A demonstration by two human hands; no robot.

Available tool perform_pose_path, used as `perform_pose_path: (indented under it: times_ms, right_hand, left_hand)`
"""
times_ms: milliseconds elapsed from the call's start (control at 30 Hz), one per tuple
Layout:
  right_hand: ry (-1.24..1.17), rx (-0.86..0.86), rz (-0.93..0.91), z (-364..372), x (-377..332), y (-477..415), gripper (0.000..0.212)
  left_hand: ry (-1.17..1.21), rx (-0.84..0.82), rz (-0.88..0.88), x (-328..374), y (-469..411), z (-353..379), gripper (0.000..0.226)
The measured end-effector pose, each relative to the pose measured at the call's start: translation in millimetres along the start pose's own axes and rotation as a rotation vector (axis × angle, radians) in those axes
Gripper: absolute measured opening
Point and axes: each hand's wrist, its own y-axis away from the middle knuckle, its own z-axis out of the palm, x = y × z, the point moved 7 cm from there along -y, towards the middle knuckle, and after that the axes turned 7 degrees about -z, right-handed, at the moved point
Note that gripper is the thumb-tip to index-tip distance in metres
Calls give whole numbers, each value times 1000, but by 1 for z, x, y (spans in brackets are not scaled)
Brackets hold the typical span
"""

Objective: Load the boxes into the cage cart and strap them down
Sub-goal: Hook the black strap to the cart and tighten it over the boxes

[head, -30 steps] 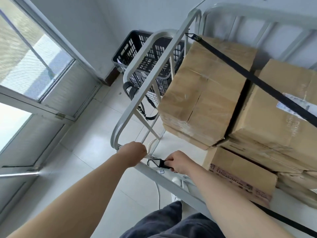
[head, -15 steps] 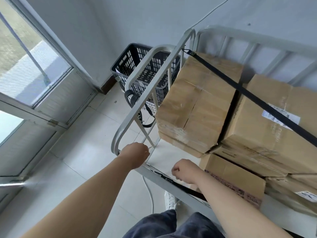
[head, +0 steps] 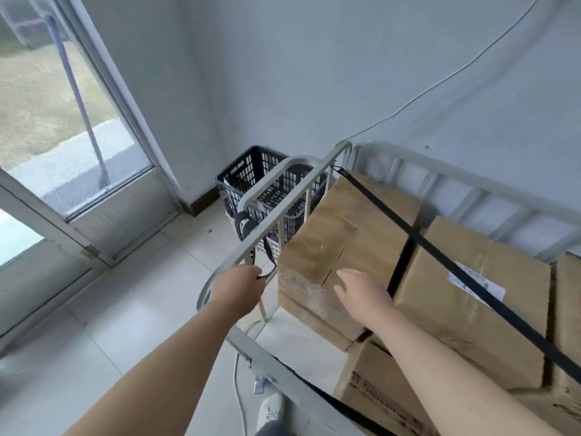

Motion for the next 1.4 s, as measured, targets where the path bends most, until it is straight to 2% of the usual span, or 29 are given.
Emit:
perform_pose_path:
  times_ms: [267, 333, 500, 600, 700, 833, 967, 1067, 1167, 1267, 1400]
  right_hand:
    - [29, 103, -149, -18, -68, -76, 32]
    - [29, 117, -185, -17, -87, -100, 30]
    - [57, 138, -201, -10, -116, -155, 20]
    - [65, 115, -171, -4, -117, -179, 19]
    - [54, 92, -127, 2, -111, -192, 14]
    - [22, 77, -96, 7, -104, -197, 14]
    - [-50, 69, -34, 5, -101, -192, 32]
    - [-93, 69, -9, 3, -98, -184, 37]
    - [-125, 65, -12, -5, -96, -177, 41]
    - [-164, 67, -66, -18, -100, -173, 45]
    - [-250, 121, -94, -42, -101, -168, 63]
  left_hand:
    - [98, 26, -151, -62, -75, -24, 29]
    - [82, -3, -149, -71, -100, -22, 31]
    - [37, -81, -110, -76, -152, -9, 19]
    - [48, -135, -109, -77, -176, 7, 35]
    - [161, -227, -136, -79, -194, 28, 56]
    - [408, -311, -198, -86, -205, 49, 40]
    - [487, -354, -142, -87, -204, 53, 18]
    - [520, -387, -111, -88, -199, 44, 18]
    - [408, -360, 58, -75, -194, 14, 9]
    - [374, -310, 244, -50, -184, -32, 13]
    - [350, -320, 454, -9, -160, -88, 16]
